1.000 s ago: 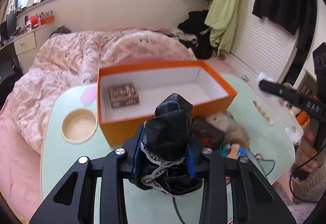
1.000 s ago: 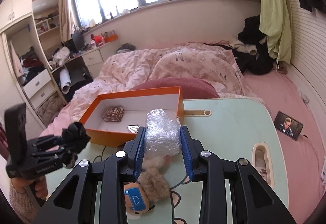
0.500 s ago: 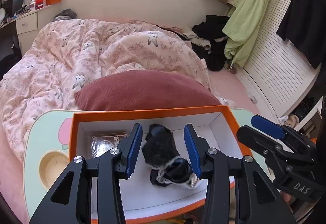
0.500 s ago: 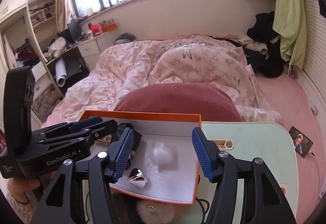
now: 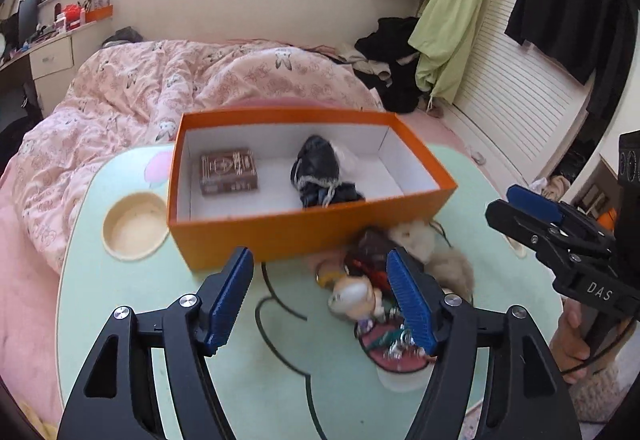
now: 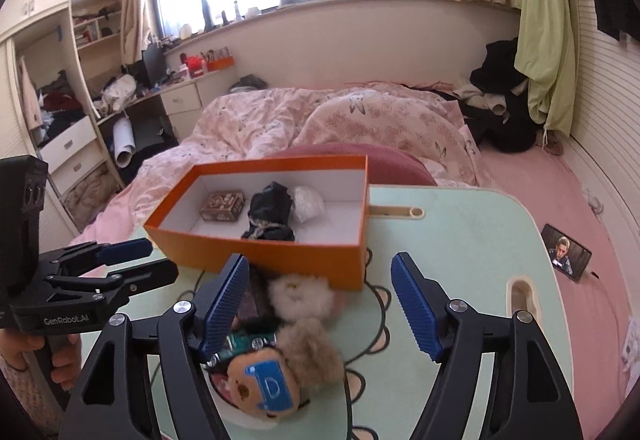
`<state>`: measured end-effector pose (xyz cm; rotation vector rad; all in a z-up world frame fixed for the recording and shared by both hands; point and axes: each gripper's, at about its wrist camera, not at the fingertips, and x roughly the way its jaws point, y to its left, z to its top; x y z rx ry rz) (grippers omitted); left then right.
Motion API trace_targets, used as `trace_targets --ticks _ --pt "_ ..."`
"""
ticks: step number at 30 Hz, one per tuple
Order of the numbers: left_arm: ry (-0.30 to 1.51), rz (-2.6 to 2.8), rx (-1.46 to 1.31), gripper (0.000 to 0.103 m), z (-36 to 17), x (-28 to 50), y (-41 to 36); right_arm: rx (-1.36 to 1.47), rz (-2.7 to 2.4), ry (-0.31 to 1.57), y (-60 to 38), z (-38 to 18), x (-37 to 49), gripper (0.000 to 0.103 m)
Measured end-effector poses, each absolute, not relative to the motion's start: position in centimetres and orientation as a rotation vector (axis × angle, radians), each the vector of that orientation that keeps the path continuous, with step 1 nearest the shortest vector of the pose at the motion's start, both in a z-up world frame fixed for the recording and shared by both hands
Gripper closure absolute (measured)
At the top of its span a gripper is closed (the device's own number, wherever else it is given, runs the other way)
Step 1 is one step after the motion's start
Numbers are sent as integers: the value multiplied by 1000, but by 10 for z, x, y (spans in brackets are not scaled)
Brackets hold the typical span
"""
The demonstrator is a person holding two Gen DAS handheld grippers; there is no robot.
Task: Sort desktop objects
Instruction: 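Withdraw both open tools back over the table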
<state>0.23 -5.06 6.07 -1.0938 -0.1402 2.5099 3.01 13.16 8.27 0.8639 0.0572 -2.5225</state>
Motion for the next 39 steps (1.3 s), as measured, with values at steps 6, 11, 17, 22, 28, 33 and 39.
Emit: trace_targets --ticks 6,11,17,22,28,33,39 --pt "-82 2527 -1230 33 18 28 -45 953 -2514 124 148 53 62 25" --pt "56 2623 -1242 23 6 32 -36 996 -2497 201 147 31 72 21" --pt "109 2603 -1233 0 1 36 -27 1119 -2445 256 137 0 64 11" --pt "111 2606 -1201 0 5 39 -29 1101 -2456 308 134 -6 66 0" --pt "114 2605 -1183 0 3 40 -30 1075 -2458 303 136 -8 66 0" --pt "114 2604 -1177 0 2 40 -30 1071 -2456 305 135 -8 67 0" --pt "114 2605 -1177 0 1 40 -30 1062 -2456 304 134 -8 68 0"
